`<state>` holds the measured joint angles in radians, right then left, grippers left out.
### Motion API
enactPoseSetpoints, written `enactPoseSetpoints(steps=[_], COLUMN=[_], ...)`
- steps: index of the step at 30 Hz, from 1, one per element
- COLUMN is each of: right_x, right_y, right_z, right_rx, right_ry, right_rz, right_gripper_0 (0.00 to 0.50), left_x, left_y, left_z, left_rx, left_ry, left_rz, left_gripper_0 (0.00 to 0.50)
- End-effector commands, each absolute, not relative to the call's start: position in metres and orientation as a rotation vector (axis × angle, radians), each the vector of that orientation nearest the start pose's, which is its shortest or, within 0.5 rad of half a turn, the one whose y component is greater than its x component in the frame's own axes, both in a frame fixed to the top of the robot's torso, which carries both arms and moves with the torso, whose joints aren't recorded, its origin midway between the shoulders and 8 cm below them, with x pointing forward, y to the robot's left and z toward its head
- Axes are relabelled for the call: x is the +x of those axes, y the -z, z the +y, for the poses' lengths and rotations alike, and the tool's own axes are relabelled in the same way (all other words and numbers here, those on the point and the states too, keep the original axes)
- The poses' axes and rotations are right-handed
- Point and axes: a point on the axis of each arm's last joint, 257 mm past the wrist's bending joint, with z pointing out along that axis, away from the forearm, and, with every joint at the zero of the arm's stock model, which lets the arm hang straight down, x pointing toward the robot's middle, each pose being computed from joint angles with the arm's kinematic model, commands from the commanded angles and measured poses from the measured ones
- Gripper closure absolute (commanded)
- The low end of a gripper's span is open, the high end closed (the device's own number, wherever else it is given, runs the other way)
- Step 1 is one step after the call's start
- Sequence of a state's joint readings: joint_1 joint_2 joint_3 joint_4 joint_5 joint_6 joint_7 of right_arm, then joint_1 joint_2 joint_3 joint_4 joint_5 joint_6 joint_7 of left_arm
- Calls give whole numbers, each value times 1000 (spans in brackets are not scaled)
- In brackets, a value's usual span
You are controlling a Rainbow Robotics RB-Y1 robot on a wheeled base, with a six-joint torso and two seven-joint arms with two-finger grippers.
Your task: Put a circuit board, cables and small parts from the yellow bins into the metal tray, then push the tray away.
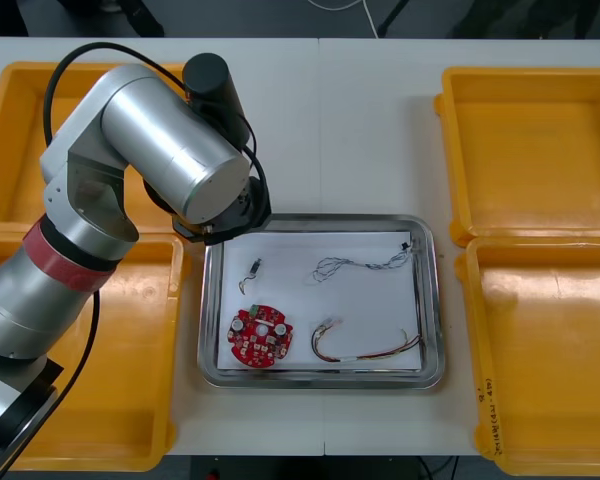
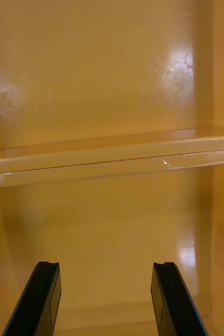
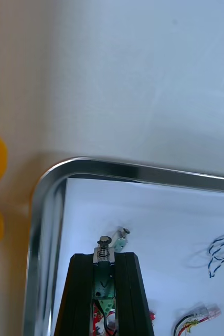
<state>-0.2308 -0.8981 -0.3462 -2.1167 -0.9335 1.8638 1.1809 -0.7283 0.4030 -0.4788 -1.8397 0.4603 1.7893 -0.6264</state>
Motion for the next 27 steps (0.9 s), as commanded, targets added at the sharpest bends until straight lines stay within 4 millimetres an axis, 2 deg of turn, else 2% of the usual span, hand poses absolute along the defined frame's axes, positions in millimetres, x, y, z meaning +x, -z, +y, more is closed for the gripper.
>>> enactPoseSetpoints(steps=[1,10,20,27], right_x=[396,397,399,398], right_y=[101,102,104,104], right_z=[-404,-404,-405,-405], right_rx=[92,79,84,84], right_ry=[47,45,47,46], right_rz=[2563,2559,2552,2555], right_gripper_0=[0,0,0,0], left_x=[477,471,461,466], left_y=[182,211,243,261], left_z=[58,44,44,47], left_rx=[-105,-87,-80,-97], left_ry=[180,199,175,159], left_rz=[2563,2557,2582,2592], left_gripper_0=[500,499,500,500])
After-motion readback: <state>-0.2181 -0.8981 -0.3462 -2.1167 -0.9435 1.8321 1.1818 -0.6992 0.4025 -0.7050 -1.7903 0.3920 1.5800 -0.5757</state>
